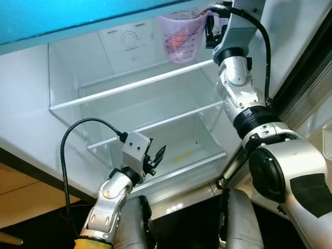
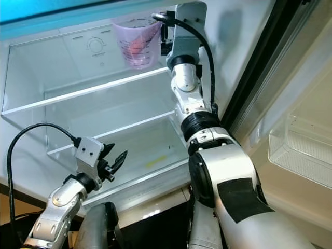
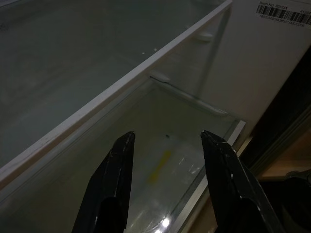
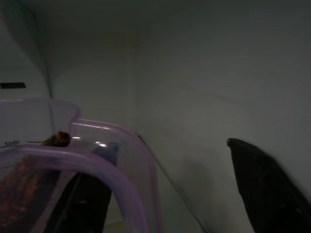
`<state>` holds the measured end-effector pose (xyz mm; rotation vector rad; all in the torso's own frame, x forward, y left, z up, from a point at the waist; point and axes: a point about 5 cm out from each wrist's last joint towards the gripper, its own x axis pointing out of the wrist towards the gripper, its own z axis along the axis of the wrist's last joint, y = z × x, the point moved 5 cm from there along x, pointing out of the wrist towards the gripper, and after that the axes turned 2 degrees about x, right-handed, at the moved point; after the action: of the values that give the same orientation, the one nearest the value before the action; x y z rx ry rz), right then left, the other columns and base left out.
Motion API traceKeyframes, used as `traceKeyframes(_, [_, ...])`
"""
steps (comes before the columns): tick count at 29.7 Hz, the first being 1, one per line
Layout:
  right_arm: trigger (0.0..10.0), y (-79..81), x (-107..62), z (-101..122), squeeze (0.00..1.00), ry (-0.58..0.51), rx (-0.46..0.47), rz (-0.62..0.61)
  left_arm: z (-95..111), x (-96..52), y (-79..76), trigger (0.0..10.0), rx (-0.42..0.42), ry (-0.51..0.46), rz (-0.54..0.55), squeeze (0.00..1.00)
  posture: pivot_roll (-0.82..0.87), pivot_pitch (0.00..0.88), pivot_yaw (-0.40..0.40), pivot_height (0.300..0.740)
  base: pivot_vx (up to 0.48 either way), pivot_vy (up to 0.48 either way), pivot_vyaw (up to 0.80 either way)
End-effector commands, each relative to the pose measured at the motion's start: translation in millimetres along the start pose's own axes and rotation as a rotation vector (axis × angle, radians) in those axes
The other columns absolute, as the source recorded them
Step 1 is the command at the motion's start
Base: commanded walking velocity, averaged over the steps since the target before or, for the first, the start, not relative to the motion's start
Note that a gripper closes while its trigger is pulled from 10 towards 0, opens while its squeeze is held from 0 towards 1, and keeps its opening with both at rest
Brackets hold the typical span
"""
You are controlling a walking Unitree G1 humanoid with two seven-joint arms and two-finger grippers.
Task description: Restocking fridge
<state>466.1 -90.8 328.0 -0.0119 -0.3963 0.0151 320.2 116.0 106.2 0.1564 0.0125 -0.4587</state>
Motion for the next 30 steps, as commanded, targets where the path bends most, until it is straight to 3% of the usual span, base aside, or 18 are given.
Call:
traceKeyframes(1, [10.0,-2.6,-0.4,-3.2,0.00,0.010,-0.029,0.026,-6.8,-4.0,-0.8,10.0,0.005,0.032,-0.002,0.00,0.02,0.256,0.019,0.560,0.000,0.000,0.00])
traceKeyframes(4, [10.0,-3.5,-0.7,-5.4,0.00,0.020,-0.042,0.049,-6.8,-4.0,-1.2,10.0,0.003,0.032,-0.002,0.00,0.01,0.258,0.018,0.560,0.000,0.000,0.00])
traceKeyframes(8, [10.0,-2.7,-5.1,-14.4,0.00,0.045,-0.108,0.169,-7.8,-4.5,-2.0,10.0,-0.001,0.034,0.000,0.00,0.01,0.264,0.016,0.560,0.000,0.000,0.00])
traceKeyframes(15, [10.0,-15.5,-14.1,-20.6,0.00,0.064,-0.151,0.257,-9.0,-4.0,-3.6,10.0,-0.009,0.035,-0.001,0.00,-0.01,0.271,0.013,0.560,0.000,0.000,0.00])
traceKeyframes(27, [10.0,-37.9,-36.7,-9.0,0.00,0.027,-0.054,0.306,-8.7,-2.8,-4.1,10.0,-0.013,0.032,0.000,0.00,-0.01,0.269,0.011,0.560,0.000,0.000,0.00])
traceKeyframes(30, [10.0,-38.8,-51.6,1.4,0.00,0.004,-0.023,0.374,-9.3,-4.2,-3.0,10.0,-0.012,0.034,0.004,0.00,-0.01,0.269,0.011,0.560,0.000,0.000,0.00])
